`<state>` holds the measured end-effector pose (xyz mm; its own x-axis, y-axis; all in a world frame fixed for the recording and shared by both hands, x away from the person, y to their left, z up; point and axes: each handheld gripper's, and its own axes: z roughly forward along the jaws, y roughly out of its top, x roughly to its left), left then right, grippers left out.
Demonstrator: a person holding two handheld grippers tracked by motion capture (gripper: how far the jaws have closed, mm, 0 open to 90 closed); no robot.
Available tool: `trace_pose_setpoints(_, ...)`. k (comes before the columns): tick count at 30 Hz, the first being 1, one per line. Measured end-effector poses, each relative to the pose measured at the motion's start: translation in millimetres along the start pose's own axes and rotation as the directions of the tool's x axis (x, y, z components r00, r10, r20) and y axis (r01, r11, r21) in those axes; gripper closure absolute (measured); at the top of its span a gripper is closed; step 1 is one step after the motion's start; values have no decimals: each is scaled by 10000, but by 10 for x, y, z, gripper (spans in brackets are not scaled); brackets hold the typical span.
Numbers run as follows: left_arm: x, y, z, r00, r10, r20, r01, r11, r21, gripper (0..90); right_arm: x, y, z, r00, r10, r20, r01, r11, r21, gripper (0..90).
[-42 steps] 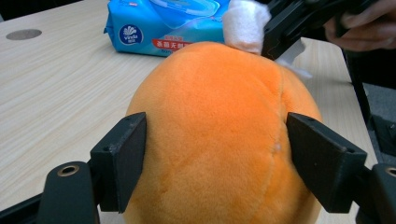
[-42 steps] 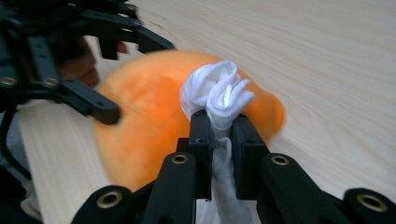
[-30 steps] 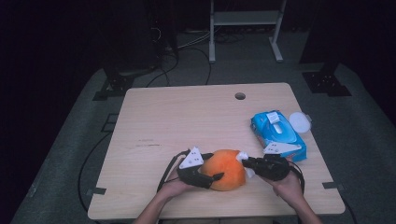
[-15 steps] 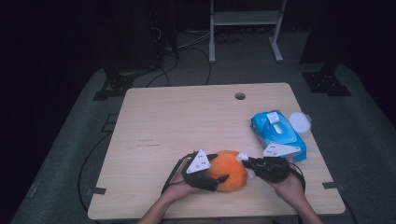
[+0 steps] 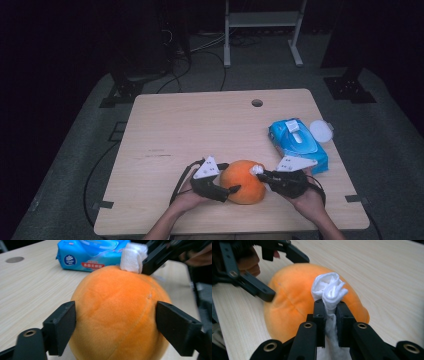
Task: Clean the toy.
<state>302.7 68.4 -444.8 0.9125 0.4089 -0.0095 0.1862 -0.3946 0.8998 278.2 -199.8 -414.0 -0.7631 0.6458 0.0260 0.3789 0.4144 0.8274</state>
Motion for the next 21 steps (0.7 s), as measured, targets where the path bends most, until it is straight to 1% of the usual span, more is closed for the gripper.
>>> trace_pose_setpoints(1, -25, 16, 11, 9999, -12, -116, 12, 10000, -11, 215, 26, 20, -4, 10000, -45, -44, 45, 10000, -75, 796)
trace_pose_setpoints(3, -97, 59, 29, 9993, 48, -375, -48, 10000, 11, 221, 100, 67, -18, 9987, -112, -500, 98, 9996, -283, 795)
trace_pose_setpoints(4, -134, 77, 37, 9988, 131, -465, -129, 9999, 45, 220, 144, 90, -13, 9980, -273, -577, 257, 9992, -290, 795)
trace_pose_setpoints(5, -161, 87, 41, 9986, 226, -486, -223, 9997, 77, 215, 174, 104, -2, 9975, -516, -475, 504, 9984, -249, 794)
trace_pose_setpoints(6, -168, 89, 34, 9986, 302, -436, -298, 9995, 102, 209, 187, 108, 3, 9975, -590, -382, 586, 9982, -124, 794)
trace_pose_setpoints(8, -139, 78, 6, 9998, 197, -98, -198, 9998, -92, 205, 135, 83, 1, 9977, -531, -414, 527, 9986, -103, 793)
trace_pose_setpoints(9, -122, 72, -3, 9999, 147, -31, -147, 9998, -149, 206, 100, 62, -8, 9983, -458, -356, 456, 9989, -55, 793)
trace_pose_setpoints(10, -119, 70, -3, 10000, 79, -38, -79, 9998, -166, 210, 63, 41, -21, 9991, -315, -299, 314, 9995, -37, 793)
trace_pose_setpoints(12, -145, 78, 14, 9999, 96, -76, -97, 9998, -145, 212, -4, 1, -45, 9998, -143, -146, 144, 9999, 59, 792)
trace_pose_setpoints(13, -175, 91, 33, 9999, 137, -60, -138, 9998, -153, 211, -33, -13, -56, 9999, -19, -110, 20, 10000, 52, 792)
trace_pose_setpoints(14, -201, 102, 47, 9997, 231, -32, -232, 9997, -63, 206, -44, -15, -73, 9998, 143, -104, -143, 9999, 38, 792)
trace_pose_setpoints(16, -237, 109, 64, 9988, 486, -45, -486, 9988, 74, 192, -11, 10, -89, 10000, 17, -47, -17, 10000, -84, 791)
trace_pose_setpoints(17, -242, 111, 60, 9980, 633, -62, -632, 9978, 200, 190, 8, 19, -89, 9999, -27, -101, 25, 9999, -105, 792)
trace_pose_setpoints(18, -228, 108, 50, 9976, 698, -42, -696, 9973, 254, 188, 29, 24, -80, 9998, -107, -196, 106, 9999, -81, 792)
trace_pose_setpoints(19, -210, 106, 40, 9978, 656, -1, -655, 9976, 231, 181, 42, 18, -68, 9995, -190, -243, 191, 9998, 16, 793)
trace_pose_setpoints(20, -176, 103, 24, 9985, 546, 67, -547, 9984, 166, 171, 38, 12, -60, 9993, -178, -320, 179, 9998, 46, 793)
trace_pose_setpoints(21, -131, 100, 9, 9995, 292, 138, -293, 9996, 56, 155, 27, 7, -57, 9991, -174, -384, 179, 9998, 110, 793)
